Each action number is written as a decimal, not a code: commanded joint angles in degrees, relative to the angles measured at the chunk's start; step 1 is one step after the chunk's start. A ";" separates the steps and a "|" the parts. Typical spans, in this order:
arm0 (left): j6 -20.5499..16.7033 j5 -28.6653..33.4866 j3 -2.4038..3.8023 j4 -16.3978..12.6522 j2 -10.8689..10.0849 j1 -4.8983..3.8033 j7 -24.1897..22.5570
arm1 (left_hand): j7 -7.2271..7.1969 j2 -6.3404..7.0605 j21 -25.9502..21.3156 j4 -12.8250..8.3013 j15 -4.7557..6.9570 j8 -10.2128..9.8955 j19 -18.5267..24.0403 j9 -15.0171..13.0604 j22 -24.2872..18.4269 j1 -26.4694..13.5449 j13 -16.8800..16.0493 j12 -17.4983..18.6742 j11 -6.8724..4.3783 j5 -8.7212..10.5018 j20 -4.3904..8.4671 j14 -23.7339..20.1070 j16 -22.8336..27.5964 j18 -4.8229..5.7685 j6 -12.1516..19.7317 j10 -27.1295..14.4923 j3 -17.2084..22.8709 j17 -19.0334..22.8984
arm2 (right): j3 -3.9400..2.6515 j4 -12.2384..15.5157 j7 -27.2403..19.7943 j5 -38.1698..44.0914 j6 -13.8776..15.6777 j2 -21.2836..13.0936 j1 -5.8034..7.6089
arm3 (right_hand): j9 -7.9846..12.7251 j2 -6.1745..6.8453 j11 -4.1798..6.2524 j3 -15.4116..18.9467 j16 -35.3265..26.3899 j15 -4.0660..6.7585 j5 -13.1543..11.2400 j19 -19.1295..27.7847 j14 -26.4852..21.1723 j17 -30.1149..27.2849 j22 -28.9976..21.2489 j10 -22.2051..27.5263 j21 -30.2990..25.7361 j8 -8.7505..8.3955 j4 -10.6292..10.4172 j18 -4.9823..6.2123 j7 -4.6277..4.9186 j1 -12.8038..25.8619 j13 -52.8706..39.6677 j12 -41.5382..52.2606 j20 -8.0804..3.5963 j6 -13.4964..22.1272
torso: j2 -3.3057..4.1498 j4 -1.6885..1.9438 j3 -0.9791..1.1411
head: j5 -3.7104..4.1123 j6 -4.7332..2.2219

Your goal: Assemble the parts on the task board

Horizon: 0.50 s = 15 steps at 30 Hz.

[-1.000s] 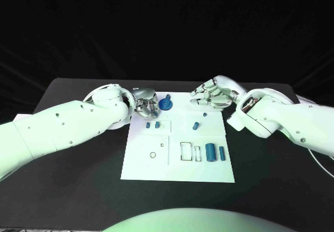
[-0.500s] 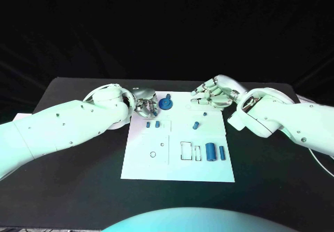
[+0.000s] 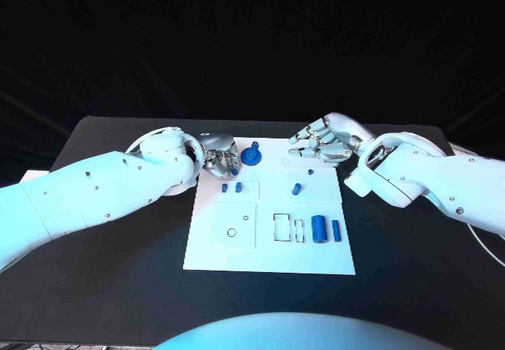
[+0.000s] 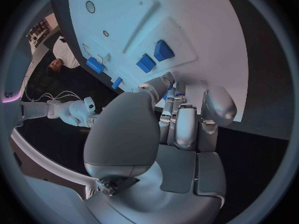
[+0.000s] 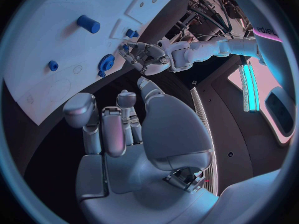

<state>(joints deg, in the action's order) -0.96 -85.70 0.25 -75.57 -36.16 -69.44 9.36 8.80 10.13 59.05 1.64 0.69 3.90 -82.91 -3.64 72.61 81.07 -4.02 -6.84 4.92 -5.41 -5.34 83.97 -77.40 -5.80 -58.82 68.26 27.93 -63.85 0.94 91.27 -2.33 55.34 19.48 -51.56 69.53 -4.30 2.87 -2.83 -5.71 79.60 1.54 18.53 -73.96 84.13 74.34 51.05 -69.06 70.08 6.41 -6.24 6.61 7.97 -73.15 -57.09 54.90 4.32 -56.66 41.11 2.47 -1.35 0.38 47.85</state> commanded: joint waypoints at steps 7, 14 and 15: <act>0.29 0.33 0.02 0.07 -0.29 0.00 1.11 | 0.26 0.89 -1.67 -0.01 -0.81 -0.46 1.07 0.05 -0.69 -1.02 0.15 1.47 0.21 0.17 -0.26 0.40 0.76 -0.28 2.98 -1.64 0.49 1.25 | 0.00 -0.15 1.23 1.01 -1.29 -0.37 -0.04 | 0.20 -0.66 -0.32 0.31 -3.26 -0.31 0.08 2.22 1.22 -3.55 -4.08 6.49 -2.76 -0.11 -0.18 1.28 0.27 -0.51 8.56 -9.43 0.30 0.90 | 0.02 -0.05 0.04 | -0.04 -0.01; -0.20 0.78 0.03 -0.17 -1.27 0.00 0.77 | 0.29 1.01 -2.15 -0.04 -0.85 -0.41 1.22 0.02 -0.93 -1.07 0.15 1.60 0.23 0.18 -0.31 0.28 0.94 -0.38 3.13 -1.75 0.49 1.63 | -0.01 -1.14 4.55 6.80 -3.40 -1.02 -0.02 | 0.17 -0.50 -1.64 -3.68 -13.88 -0.85 -2.88 5.43 -2.41 -15.04 -12.56 10.90 -8.83 0.14 1.49 2.48 0.90 -4.75 22.14 -24.55 0.78 1.16 | 0.01 -0.05 0.00 | -0.01 0.00; -0.62 1.18 0.04 -0.30 -1.53 -0.01 0.54 | 0.26 1.07 -2.15 -0.09 -0.84 -0.40 1.23 0.01 -0.92 -1.02 0.13 1.60 0.20 0.18 -0.32 0.26 0.97 -0.38 3.16 -1.73 0.50 1.70 | -0.01 -1.39 4.90 8.46 -3.70 -1.12 -0.01 | 0.10 -0.21 -1.54 -4.62 -15.05 -0.90 -3.17 5.33 -2.54 -16.35 -12.76 11.43 -9.04 0.39 1.97 2.54 0.99 -5.46 24.51 -27.17 0.86 0.71 | -0.01 -0.05 -0.02 | 0.02 -0.05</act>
<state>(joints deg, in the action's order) -1.00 -85.46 0.25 -75.67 -37.50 -69.44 10.18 9.01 10.78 57.02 1.50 0.29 3.74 -82.18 -3.65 71.73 80.42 -3.91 -5.44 5.12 -5.42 -5.64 83.97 -76.58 -5.81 -56.18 66.83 28.08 -62.20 0.94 90.11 -0.03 58.02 18.18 -52.59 69.53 -4.14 2.69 -4.37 -9.93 65.07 0.63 15.60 -68.63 81.95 58.55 38.43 -57.86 61.18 6.49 -4.44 8.36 8.32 -78.21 -33.62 28.84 4.93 -55.16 41.13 2.42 -1.34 0.34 47.87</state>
